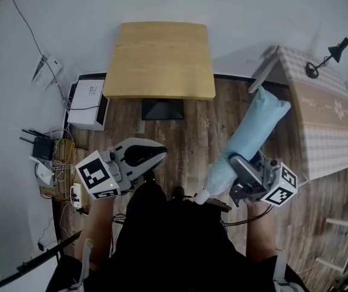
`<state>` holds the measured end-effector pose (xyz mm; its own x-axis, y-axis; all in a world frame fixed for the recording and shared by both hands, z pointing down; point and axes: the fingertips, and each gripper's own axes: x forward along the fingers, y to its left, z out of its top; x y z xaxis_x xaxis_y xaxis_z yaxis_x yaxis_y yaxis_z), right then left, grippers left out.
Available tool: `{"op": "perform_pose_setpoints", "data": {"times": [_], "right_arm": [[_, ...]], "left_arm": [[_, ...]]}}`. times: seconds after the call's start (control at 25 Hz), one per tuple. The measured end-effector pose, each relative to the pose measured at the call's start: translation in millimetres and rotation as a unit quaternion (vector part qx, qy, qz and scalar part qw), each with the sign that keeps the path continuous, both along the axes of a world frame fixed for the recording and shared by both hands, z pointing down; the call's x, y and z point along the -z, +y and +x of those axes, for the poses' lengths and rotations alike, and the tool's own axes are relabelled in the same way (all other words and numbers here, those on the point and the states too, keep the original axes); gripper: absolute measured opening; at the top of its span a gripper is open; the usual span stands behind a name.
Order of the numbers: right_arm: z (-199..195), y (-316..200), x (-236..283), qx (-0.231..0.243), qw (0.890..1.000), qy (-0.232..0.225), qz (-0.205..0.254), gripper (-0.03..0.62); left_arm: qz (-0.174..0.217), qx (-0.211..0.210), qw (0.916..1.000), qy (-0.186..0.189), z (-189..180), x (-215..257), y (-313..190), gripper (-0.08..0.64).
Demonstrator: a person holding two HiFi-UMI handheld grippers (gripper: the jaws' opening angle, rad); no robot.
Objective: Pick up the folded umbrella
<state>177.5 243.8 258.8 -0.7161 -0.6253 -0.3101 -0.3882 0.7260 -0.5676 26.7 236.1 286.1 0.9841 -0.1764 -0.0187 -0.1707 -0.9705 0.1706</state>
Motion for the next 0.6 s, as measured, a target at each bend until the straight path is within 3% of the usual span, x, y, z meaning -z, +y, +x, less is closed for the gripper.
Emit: {"op": "perform_pose_setpoints", "data": {"times": [0.12, 0.28, 0.4, 0.6], "right_arm": [[27, 14, -21, -0.011, 1.000, -0.020, -0.016, 0.305], [29, 27, -33, -0.012, 0.999, -0.034, -0.018, 0.305], [31, 35, -37, 0.005, 0.999, -0.035, -0.017, 0.305], [27, 50, -37, 0.025, 0.998, -0.063, -0.010, 0.305]], "left_arm": [[-0.019, 0.000, 0.9998, -0.003, 14, -13, 18, 0.015], [-0.046, -0.013, 0.9981, -0.040, 20, -34, 37, 0.015], [-0.067, 0.003, 0.9976, -0.017, 33, -32, 33, 0.015], [-0.046, 0.012, 0.9970, -0.061, 46, -39, 39, 0.015]]}}
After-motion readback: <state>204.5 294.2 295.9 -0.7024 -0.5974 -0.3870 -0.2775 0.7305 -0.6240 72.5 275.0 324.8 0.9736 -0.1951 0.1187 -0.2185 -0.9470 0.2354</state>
